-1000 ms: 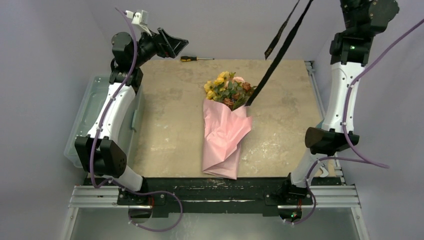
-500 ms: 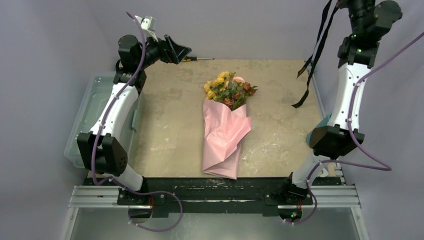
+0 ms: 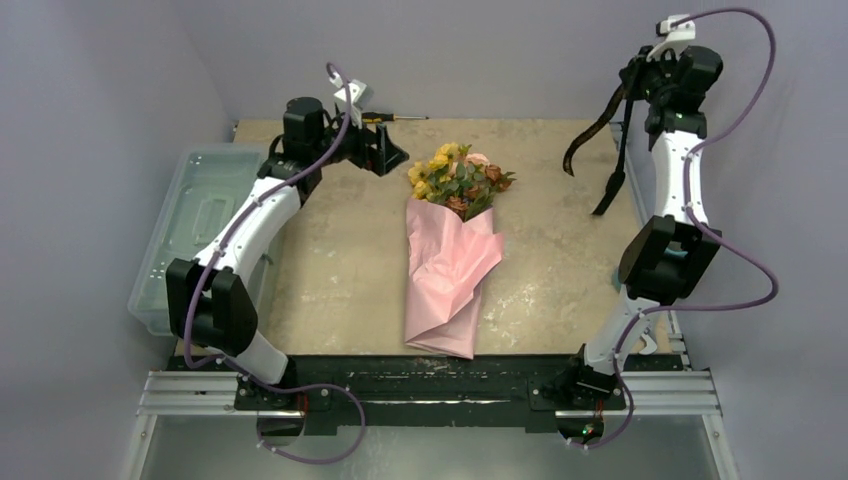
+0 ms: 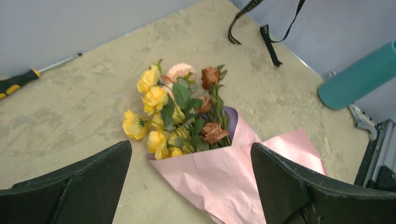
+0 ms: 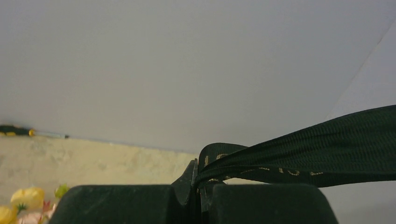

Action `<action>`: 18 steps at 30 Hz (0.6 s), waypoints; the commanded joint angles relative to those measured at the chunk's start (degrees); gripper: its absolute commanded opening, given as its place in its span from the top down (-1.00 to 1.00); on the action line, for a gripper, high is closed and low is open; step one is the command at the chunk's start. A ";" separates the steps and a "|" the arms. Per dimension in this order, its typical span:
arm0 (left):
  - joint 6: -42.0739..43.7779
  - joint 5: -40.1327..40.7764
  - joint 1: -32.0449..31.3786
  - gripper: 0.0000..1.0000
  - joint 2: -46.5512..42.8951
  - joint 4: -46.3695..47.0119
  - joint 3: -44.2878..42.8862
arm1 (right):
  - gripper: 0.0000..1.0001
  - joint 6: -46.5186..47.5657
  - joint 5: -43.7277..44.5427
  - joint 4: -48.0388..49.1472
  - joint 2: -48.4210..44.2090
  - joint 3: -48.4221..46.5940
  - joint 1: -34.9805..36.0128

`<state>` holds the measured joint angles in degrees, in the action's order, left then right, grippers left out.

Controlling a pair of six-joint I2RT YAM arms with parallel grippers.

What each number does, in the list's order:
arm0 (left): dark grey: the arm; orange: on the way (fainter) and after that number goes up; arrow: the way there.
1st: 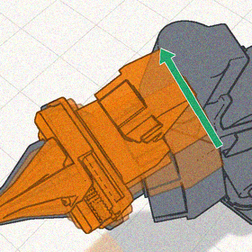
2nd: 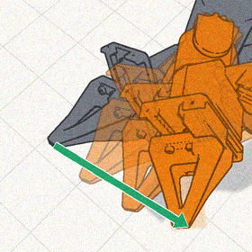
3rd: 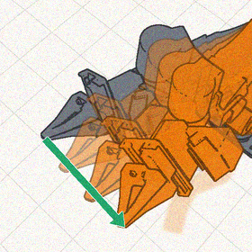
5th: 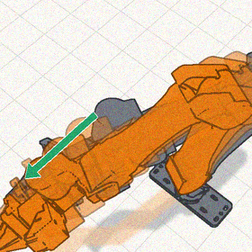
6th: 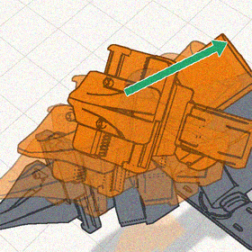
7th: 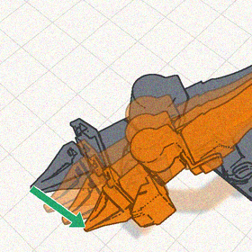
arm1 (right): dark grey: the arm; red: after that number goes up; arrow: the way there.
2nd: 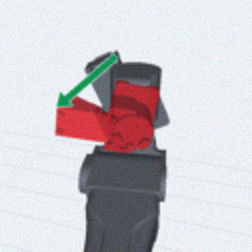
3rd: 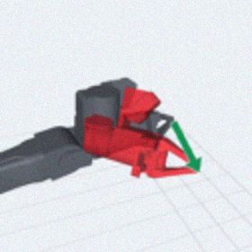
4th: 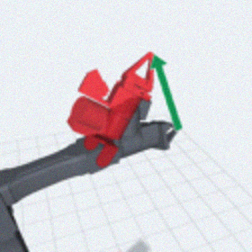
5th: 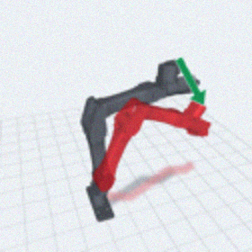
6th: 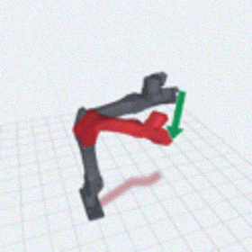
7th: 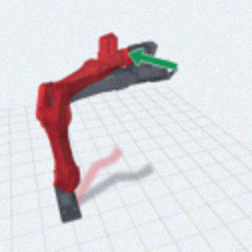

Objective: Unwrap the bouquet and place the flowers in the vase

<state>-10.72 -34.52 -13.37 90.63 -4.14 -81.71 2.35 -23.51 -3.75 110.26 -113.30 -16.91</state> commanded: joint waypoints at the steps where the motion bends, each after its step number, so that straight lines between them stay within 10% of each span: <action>1: 8.81 2.06 -3.43 -1.00 -2.89 -3.18 2.22 | 1.00 6.25 0.52 -10.37 -0.22 1.23 -0.04; 8: 12.01 -0.03 -5.03 -1.00 -1.89 -5.87 2.38 | 0.98 13.36 6.53 -19.30 1.73 4.04 -0.07; 12: 17.66 0.16 -8.34 -1.00 -2.09 -8.53 3.71 | 0.34 14.65 8.46 -23.62 2.68 3.26 -0.06; 18: 24.38 2.37 -14.20 -1.00 -2.12 -11.09 6.61 | -0.10 13.50 8.47 -27.43 3.94 -0.57 -0.03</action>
<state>6.90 -33.12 -24.25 90.52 -13.19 -76.64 15.16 -15.99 -27.40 114.13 -109.49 -16.88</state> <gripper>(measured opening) 0.996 0.481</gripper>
